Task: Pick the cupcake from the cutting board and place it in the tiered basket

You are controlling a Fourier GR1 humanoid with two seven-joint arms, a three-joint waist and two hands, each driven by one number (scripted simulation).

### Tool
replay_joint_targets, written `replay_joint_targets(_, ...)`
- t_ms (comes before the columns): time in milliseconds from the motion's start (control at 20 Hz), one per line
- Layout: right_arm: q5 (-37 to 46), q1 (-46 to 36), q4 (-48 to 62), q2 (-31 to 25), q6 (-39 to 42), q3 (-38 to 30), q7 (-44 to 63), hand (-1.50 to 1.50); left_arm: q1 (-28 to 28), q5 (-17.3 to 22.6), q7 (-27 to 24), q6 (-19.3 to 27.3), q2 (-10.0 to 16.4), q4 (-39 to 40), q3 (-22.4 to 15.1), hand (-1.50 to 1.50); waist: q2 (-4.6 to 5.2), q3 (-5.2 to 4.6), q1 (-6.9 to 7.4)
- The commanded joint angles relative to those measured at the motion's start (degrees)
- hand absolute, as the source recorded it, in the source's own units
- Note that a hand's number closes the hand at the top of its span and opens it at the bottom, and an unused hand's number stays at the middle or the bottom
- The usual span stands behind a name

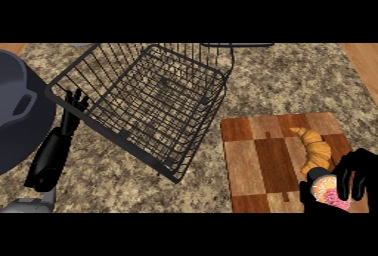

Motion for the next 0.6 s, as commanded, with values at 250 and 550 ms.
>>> replay_joint_targets(250,-5.0,-23.9,-7.0,6.7,12.6,-0.3,9.2,1.50,-2.4,0.0,1.1,-1.8,-1.2,-0.4,-1.5,0.00,0.05,-0.06,0.68)
replay_joint_targets(550,-8.2,-42.1,4.1,8.3,11.3,2.5,22.1,1.50,-2.3,-1.0,1.3,-1.8,-0.9,-0.8,-0.9,0.00,0.00,-0.02,1.41)
